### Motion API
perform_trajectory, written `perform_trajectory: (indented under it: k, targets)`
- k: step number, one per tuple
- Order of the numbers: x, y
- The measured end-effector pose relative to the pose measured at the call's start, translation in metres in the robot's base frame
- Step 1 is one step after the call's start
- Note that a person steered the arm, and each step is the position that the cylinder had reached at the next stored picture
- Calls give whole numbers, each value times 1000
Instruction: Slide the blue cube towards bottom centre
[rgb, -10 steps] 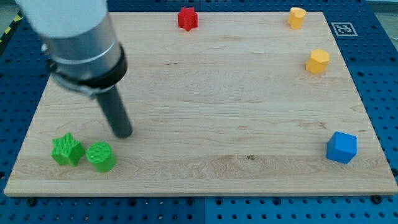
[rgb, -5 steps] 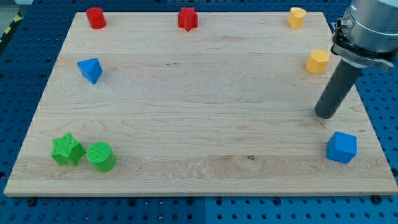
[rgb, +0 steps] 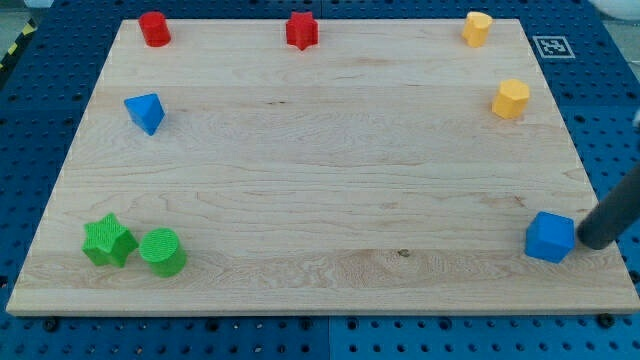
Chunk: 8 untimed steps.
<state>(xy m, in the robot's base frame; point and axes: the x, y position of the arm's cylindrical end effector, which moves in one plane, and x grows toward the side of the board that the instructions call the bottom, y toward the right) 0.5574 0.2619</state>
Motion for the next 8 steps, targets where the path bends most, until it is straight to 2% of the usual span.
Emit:
perform_trajectory:
  k: [3, 7, 8]
  targets:
    - [0, -52]
    - [16, -66]
    - [16, -99]
